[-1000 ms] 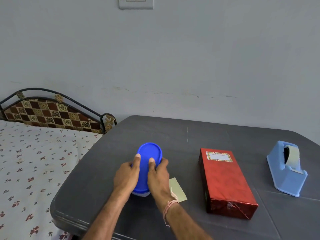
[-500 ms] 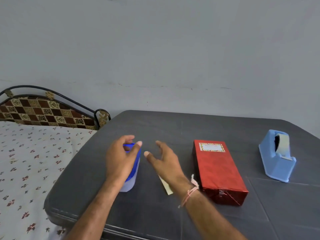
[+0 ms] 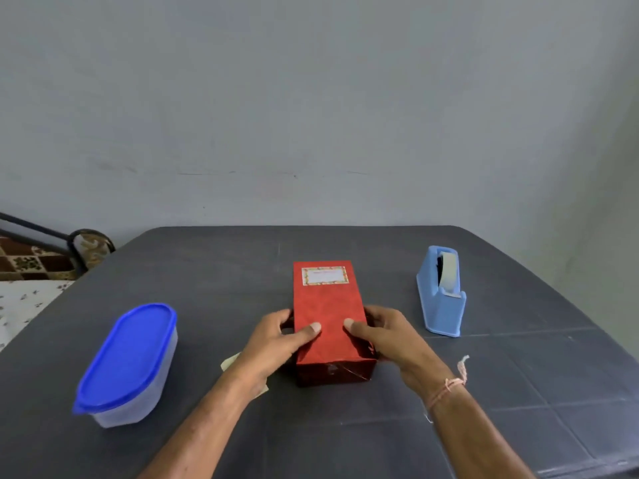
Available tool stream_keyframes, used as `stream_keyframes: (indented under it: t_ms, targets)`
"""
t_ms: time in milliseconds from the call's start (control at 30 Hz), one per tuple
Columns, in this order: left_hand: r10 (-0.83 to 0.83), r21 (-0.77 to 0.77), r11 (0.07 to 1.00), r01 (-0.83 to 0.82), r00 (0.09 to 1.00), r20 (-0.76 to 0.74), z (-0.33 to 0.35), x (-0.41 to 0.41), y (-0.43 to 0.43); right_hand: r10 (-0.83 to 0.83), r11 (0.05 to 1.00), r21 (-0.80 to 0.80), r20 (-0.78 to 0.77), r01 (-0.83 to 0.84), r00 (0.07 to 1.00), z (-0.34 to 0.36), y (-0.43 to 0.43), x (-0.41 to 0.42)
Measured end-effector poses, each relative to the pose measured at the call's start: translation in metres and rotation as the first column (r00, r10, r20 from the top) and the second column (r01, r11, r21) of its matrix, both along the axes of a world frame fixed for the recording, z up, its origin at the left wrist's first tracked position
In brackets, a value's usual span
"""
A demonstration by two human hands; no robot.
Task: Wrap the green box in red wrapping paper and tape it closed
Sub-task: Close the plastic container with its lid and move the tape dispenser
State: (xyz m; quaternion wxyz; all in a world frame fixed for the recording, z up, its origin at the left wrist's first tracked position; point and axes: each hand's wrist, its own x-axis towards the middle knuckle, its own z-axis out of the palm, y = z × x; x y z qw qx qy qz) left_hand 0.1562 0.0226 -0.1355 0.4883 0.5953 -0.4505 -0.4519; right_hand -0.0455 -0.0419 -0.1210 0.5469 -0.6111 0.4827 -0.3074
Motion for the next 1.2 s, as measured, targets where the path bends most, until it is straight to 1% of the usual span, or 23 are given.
stream_keyframes:
  t_ms: [67, 167, 233, 300, 400, 467, 600, 633, 667, 700, 733, 767, 800, 833, 867, 900, 967, 1033, 1067, 1100, 1133, 1167, 1200]
  targets:
    - [0.070, -0.050, 0.996, -0.069, 0.998, 0.001, 0.011, 0.017, -0.005, 0.020, 0.999, -0.033, 0.064, -0.018, 0.998, 0.006, -0.016, 0.024]
    - [0.220, -0.068, 0.974, -0.217, 0.974, 0.044, 0.024, 0.063, -0.020, 0.073, 0.997, -0.024, 0.085, -0.072, 0.994, 0.014, -0.041, 0.079]
    - [0.311, -0.050, 0.950, -0.308, 0.943, 0.121, 0.032, 0.103, -0.033, 0.111, 0.994, -0.004, 0.081, -0.111, 0.991, 0.014, -0.058, 0.126]
    - [0.358, -0.020, 0.932, -0.362, 0.909, 0.215, 0.034, 0.137, -0.044, 0.128, 0.991, 0.018, 0.075, -0.130, 0.989, 0.007, -0.069, 0.165]
    - [0.358, 0.051, 0.915, -0.401, 0.863, 0.357, 0.024, 0.179, -0.055, 0.146, 0.986, 0.072, 0.039, -0.149, 0.988, -0.007, -0.079, 0.205]
    - [0.340, 0.093, 0.907, -0.410, 0.846, 0.411, 0.015, 0.193, -0.059, 0.141, 0.987, 0.074, 0.023, -0.143, 0.990, -0.016, -0.082, 0.218]
    - [0.304, 0.106, 0.906, -0.410, 0.805, 0.509, 0.018, 0.193, -0.063, 0.125, 0.990, 0.069, 0.041, -0.127, 0.991, -0.019, -0.083, 0.217]
    - [0.292, 0.100, 0.903, -0.417, 0.769, 0.568, 0.023, 0.189, -0.062, 0.132, 0.989, 0.061, 0.020, -0.133, 0.991, -0.015, -0.082, 0.212]
    - [0.293, 0.066, 0.896, -0.439, 0.697, 0.654, 0.028, 0.183, -0.061, 0.137, 0.990, 0.040, -0.012, -0.136, 0.991, -0.012, -0.080, 0.204]
    - [0.317, -0.009, 0.891, -0.454, 0.607, 0.729, 0.034, 0.177, -0.060, 0.133, 0.991, 0.003, -0.038, -0.133, 0.990, -0.007, -0.079, 0.195]
    - [0.364, -0.107, 0.890, -0.444, 0.549, 0.752, 0.039, 0.165, -0.059, 0.128, 0.991, -0.034, -0.049, -0.129, 0.991, -0.001, -0.077, 0.181]
    - [0.418, -0.201, 0.888, -0.412, 0.544, 0.728, 0.045, 0.150, -0.057, 0.124, 0.989, -0.075, -0.054, -0.128, 0.991, 0.005, -0.074, 0.166]
    - [0.445, -0.258, 0.889, -0.377, 0.587, 0.676, 0.049, 0.135, -0.057, 0.117, 0.986, -0.113, -0.052, -0.122, 0.992, 0.011, -0.070, 0.152]
    - [0.436, -0.284, 0.900, -0.332, 0.662, 0.609, 0.052, 0.111, -0.060, 0.091, 0.984, -0.149, -0.057, -0.099, 0.994, 0.016, -0.065, 0.127]
    - [0.407, -0.265, 0.913, -0.310, 0.743, 0.532, 0.053, 0.097, -0.062, 0.085, 0.978, -0.187, -0.066, -0.096, 0.994, 0.021, -0.061, 0.114]
    - [0.343, -0.234, 0.936, -0.262, 0.824, 0.451, 0.052, 0.071, -0.067, 0.062, 0.972, -0.223, -0.085, -0.080, 0.994, 0.026, -0.054, 0.087]
    - [0.232, -0.176, 0.967, -0.183, 0.920, 0.315, 0.045, 0.037, -0.074, 0.056, 0.956, -0.280, -0.135, -0.092, 0.989, 0.035, -0.039, 0.051]
    - [0.114, -0.116, 0.989, -0.088, 0.964, 0.242, 0.033, -0.005, -0.082, -0.002, 0.935, -0.353, -0.124, -0.042, 0.992, 0.037, -0.028, 0.002]
    - [0.059, -0.080, 0.996, -0.042, 0.975, 0.214, 0.026, -0.026, -0.087, -0.072, 0.914, -0.405, -0.087, 0.030, 0.994, 0.036, -0.025, -0.024]
    - [0.017, -0.055, 0.998, -0.007, 0.982, 0.190, 0.019, -0.046, -0.092, -0.174, 0.881, -0.452, -0.030, 0.141, 0.984, 0.036, -0.024, -0.047]
    - [-0.015, -0.030, 0.999, 0.021, 0.985, 0.174, 0.014, -0.060, -0.096, -0.291, 0.837, -0.471, 0.047, 0.278, 0.956, 0.034, -0.026, -0.066]
    - [-0.056, -0.010, 0.998, 0.059, 0.985, 0.161, 0.009, -0.078, -0.101, -0.402, 0.791, -0.455, 0.115, 0.408, 0.908, 0.029, -0.032, -0.089]
    - [-0.095, 0.006, 0.995, 0.096, 0.984, 0.153, 0.004, -0.095, -0.107, -0.468, 0.768, -0.417, 0.152, 0.486, 0.871, 0.024, -0.038, -0.111]
